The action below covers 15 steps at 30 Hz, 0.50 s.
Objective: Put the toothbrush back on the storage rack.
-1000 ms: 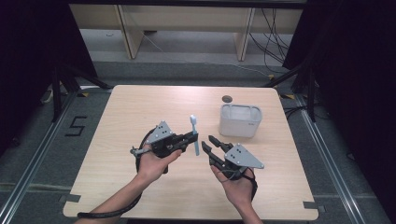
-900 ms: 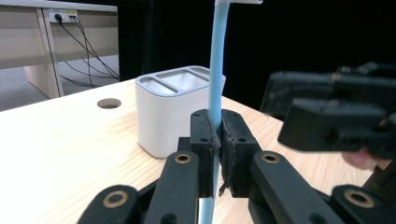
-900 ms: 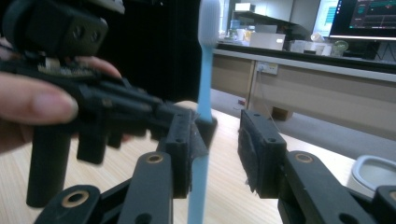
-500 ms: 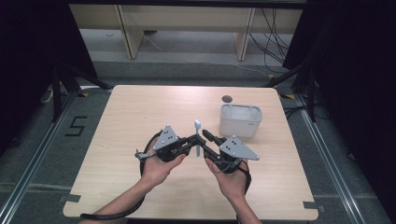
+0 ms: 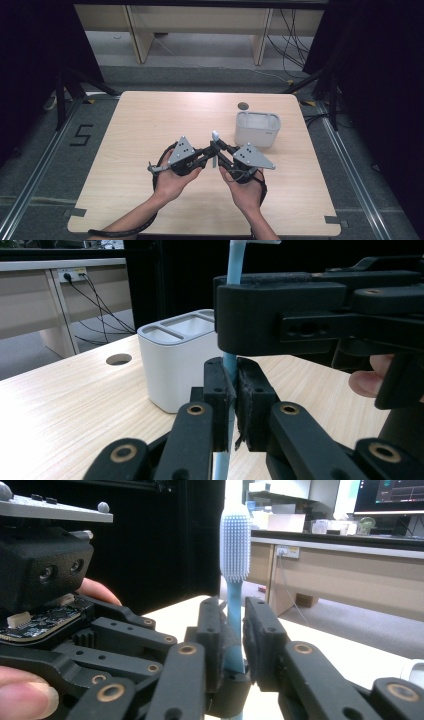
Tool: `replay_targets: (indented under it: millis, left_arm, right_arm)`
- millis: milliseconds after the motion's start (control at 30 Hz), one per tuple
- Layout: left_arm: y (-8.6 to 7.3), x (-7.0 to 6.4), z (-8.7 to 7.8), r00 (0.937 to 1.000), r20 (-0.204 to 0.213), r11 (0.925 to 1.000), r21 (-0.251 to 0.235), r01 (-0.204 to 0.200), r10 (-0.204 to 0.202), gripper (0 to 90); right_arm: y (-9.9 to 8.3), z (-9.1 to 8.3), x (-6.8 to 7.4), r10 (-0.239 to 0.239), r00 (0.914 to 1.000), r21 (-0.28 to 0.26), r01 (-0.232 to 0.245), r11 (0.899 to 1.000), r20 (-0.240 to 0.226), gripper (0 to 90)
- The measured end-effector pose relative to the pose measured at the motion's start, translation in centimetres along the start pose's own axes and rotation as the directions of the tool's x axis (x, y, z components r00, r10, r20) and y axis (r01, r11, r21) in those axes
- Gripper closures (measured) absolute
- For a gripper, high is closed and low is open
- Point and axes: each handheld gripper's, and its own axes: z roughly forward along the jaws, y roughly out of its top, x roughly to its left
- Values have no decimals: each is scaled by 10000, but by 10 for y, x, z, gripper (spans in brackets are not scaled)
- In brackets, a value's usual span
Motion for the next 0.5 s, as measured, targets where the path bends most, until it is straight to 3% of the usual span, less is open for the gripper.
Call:
replay_targets:
  millis: [133,167,200,333,467,500]
  left_arm:
    - [0,-1,1,10000,74,10000,-97,6,-6,836]
    - [0,-1,0,10000,21,10000,14,-24,24,836]
    - [0,-2,0,10000,4,10000,-28,-57,57,835]
    - [1,-2,0,9998,-22,9998,-50,-206,206,833]
    - [0,-3,-1,9988,-70,9988,55,-481,481,740]
    - [-1,-2,-3,9978,-112,9979,86,-649,650,680]
  right_arm:
    - [0,-1,0,-1,9999,58,1,10000,113,844]
    - [1,-1,-2,-343,9993,-61,344,9994,126,847]
    - [1,-1,0,40,10000,-85,-39,10000,28,849]
    - [2,-2,0,-27,10000,-4,27,10000,90,851]
    - [4,-3,-3,-231,9994,-105,234,9997,241,852]
    - [5,-3,-4,-101,9997,-176,104,9998,205,852]
